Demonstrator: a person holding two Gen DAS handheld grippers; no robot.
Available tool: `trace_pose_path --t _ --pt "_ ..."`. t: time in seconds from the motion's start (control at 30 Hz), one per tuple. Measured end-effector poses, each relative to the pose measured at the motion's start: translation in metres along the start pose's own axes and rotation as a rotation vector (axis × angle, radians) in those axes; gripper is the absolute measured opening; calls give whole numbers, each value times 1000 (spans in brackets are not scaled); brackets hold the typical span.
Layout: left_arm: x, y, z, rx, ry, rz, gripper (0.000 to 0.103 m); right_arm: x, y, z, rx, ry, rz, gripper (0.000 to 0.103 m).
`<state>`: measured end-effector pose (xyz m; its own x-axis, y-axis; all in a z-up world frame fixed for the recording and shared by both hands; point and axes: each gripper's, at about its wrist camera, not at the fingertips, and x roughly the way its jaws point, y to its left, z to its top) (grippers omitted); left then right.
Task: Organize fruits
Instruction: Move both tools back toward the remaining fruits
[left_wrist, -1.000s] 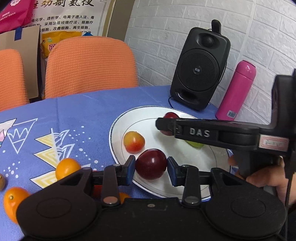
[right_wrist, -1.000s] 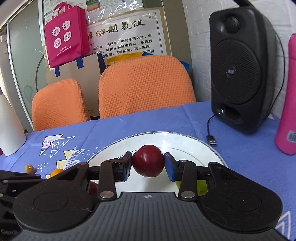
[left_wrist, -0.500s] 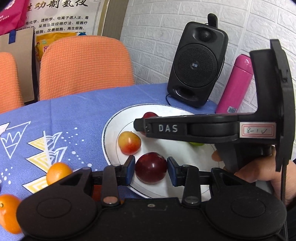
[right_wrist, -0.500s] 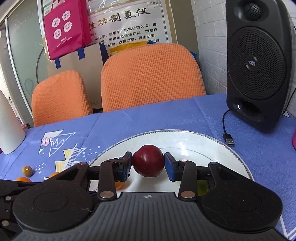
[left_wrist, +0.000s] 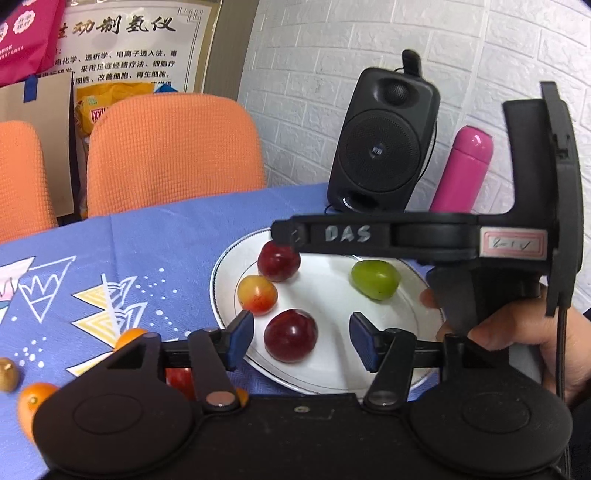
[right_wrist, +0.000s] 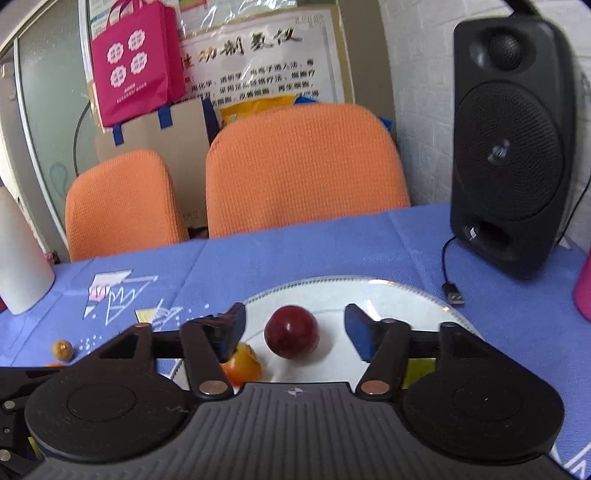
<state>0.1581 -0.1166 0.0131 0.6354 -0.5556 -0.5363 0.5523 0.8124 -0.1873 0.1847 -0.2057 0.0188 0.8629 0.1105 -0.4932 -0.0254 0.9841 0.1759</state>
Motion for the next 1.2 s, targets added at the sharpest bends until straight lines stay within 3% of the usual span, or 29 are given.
trace_pose_path --t 0.27,0.47,0.87,1.2 --pt "-42 -4 -12 -22 -70 57 103 -46 -6 5 16 -104 -35 103" --pt "-75 0 -27 -91 -115 110 103 -79 -10 -13 39 -147 -41 103" --pt "-116 12 -70 -165 -88 162 103 -120 -4 -77 75 -148 -75 103" --pt "-133 22 -97 -179 -53 169 103 -126 16 -121 46 -59 -78 103"
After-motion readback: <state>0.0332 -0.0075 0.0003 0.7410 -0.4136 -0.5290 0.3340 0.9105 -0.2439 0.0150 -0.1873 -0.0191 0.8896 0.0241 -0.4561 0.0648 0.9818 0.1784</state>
